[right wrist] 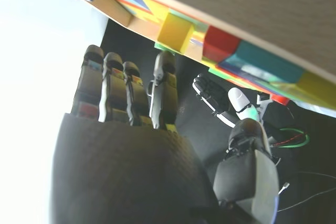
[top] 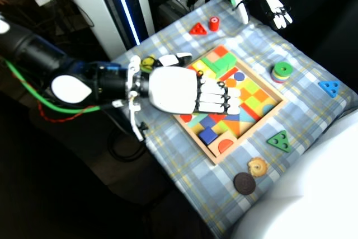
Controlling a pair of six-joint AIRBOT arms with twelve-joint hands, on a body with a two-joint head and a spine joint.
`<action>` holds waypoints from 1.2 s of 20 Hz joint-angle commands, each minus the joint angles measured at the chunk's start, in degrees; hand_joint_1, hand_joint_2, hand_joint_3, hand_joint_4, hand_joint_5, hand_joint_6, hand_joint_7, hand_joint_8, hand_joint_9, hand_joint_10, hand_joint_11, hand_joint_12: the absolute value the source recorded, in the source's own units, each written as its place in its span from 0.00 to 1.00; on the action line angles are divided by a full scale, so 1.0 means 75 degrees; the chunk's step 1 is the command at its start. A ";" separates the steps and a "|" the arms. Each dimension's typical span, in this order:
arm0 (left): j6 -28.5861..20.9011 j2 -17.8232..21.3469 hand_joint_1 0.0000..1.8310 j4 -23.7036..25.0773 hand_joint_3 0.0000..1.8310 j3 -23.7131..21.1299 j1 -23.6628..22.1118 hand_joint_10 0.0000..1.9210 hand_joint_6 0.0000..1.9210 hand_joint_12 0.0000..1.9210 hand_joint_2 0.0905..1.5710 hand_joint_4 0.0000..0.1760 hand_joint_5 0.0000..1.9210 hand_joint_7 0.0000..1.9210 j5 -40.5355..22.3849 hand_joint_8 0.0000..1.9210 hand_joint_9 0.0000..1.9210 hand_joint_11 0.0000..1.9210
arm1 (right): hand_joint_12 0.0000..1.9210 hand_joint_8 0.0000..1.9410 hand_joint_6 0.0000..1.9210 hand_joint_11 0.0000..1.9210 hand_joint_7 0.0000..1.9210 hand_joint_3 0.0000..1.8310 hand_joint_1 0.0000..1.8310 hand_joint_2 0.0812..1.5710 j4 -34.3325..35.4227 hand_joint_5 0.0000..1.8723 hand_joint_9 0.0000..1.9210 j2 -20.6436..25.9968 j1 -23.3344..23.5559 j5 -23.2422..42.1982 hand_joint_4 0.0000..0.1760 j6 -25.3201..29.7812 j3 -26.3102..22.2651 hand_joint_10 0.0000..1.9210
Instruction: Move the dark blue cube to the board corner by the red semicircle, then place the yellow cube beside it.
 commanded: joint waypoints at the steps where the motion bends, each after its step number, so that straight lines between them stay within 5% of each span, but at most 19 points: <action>1: -0.0041 0.0014 0.38 0.0379 0.00 0.0014 -0.0046 0.00 0.00 0.00 0.88 0.20 0.12 0.09 -0.0828 0.00 0.09 0.00 | 0.00 0.00 0.00 0.00 0.00 0.01 0.00 0.58 0.0201 0.22 0.00 -0.0036 0.0116 0.0665 0.67 0.0051 0.0044 0.00; 2: -0.0041 0.0014 0.39 0.0376 0.00 0.0015 -0.0046 0.00 0.00 0.00 0.88 0.23 0.12 0.08 -0.0827 0.00 0.08 0.00 | 0.00 0.00 0.00 0.00 0.00 0.01 0.00 0.59 0.0174 0.22 0.00 -0.0056 0.0113 0.0599 0.47 0.0052 0.0076 0.00; 3: -0.0041 0.0015 0.36 0.0376 0.00 0.0014 -0.0046 0.00 0.00 0.00 0.89 0.25 0.12 0.09 -0.0829 0.00 0.08 0.00 | 0.00 0.00 0.00 0.00 0.00 0.01 0.00 0.59 0.0114 0.22 0.00 -0.0056 0.0112 0.0503 0.52 0.0052 0.0095 0.00; 4: -0.0041 0.0015 0.36 0.0376 0.00 0.0011 -0.0046 0.00 0.00 0.00 0.89 0.22 0.12 0.09 -0.0837 0.00 0.08 0.00 | 0.00 0.00 0.00 0.00 0.00 0.01 0.00 0.59 0.0068 0.22 0.00 -0.0029 0.0112 0.0415 0.47 0.0052 0.0109 0.00; 5: -0.0041 0.0016 0.38 0.0376 0.00 0.0011 -0.0046 0.00 0.00 0.00 0.89 0.19 0.12 0.09 -0.0838 0.00 0.08 0.00 | 0.00 0.00 0.00 0.00 0.00 0.00 0.00 0.59 0.0017 0.22 0.00 0.0032 0.0112 0.0331 0.31 0.0051 0.0115 0.00; 9: -0.0041 0.0020 0.38 0.0372 0.00 0.0008 -0.0045 0.00 0.00 0.00 0.89 0.16 0.12 0.09 -0.0845 0.00 0.08 0.00 | 0.00 0.00 0.00 0.00 0.00 0.00 0.00 0.58 -0.0073 0.22 0.00 0.0403 0.0113 -0.0054 0.12 0.0050 0.0148 0.00; 13: -0.0041 0.0014 0.41 0.0348 0.00 0.0007 -0.0043 0.00 0.00 0.00 0.88 0.17 0.12 0.09 -0.0839 0.00 0.08 0.00 | 0.00 0.00 0.00 0.00 0.00 0.00 0.00 0.57 0.0169 0.18 0.00 0.0562 0.0114 -0.0352 0.44 0.0049 0.0516 0.00; 15: -0.0041 0.0014 0.41 0.0348 0.00 0.0005 -0.0043 0.00 0.00 0.00 0.87 0.13 0.13 0.09 -0.0834 0.00 0.09 0.00 | 0.00 0.00 0.00 0.00 0.00 0.00 0.00 0.58 0.0352 0.17 0.00 0.0493 0.0114 -0.0357 0.86 0.0048 0.0730 0.00; 16: -0.0041 0.0014 0.41 0.0347 0.00 0.0004 -0.0043 0.00 0.00 0.00 0.87 0.12 0.13 0.10 -0.0835 0.00 0.09 0.00 | 0.00 0.00 0.00 0.00 0.00 0.00 0.00 0.56 0.0426 0.17 0.00 0.0379 0.0117 -0.0363 0.93 0.0048 0.0905 0.00; 18: -0.0041 0.0014 0.40 0.0346 0.00 0.0007 -0.0043 0.00 0.00 0.00 0.88 0.09 0.13 0.09 -0.0833 0.00 0.09 0.00 | 0.00 0.00 0.00 0.00 0.00 0.00 0.00 0.56 0.0449 0.17 0.00 0.0264 0.0132 -0.0405 0.95 0.0048 0.1063 0.00; 19: -0.0041 0.0014 0.41 0.0347 0.00 0.0008 -0.0044 0.00 0.00 0.00 0.87 0.16 0.12 0.09 -0.0833 0.00 0.08 0.00 | 0.00 0.00 0.00 0.00 0.00 0.00 0.00 0.56 0.0460 0.17 0.00 0.0213 0.0140 -0.0426 0.99 0.0048 0.1134 0.00; 22: -0.0041 0.0017 0.40 0.0345 0.00 0.0004 -0.0044 0.00 0.00 0.00 0.87 0.21 0.12 0.08 -0.0835 0.00 0.08 0.00 | 0.00 0.00 0.00 0.00 0.00 0.00 0.00 0.56 0.0464 0.17 0.00 0.0206 0.0182 -0.0426 0.85 0.0048 0.1125 0.00; 24: -0.0041 0.0017 0.40 0.0337 0.00 -0.0001 -0.0043 0.00 0.00 0.00 0.87 0.22 0.12 0.09 -0.0837 0.00 0.08 0.00 | 0.00 0.00 0.00 0.00 0.00 0.00 0.00 0.55 0.0466 0.17 0.00 0.0208 0.0187 -0.0420 0.99 -0.0051 0.0983 0.00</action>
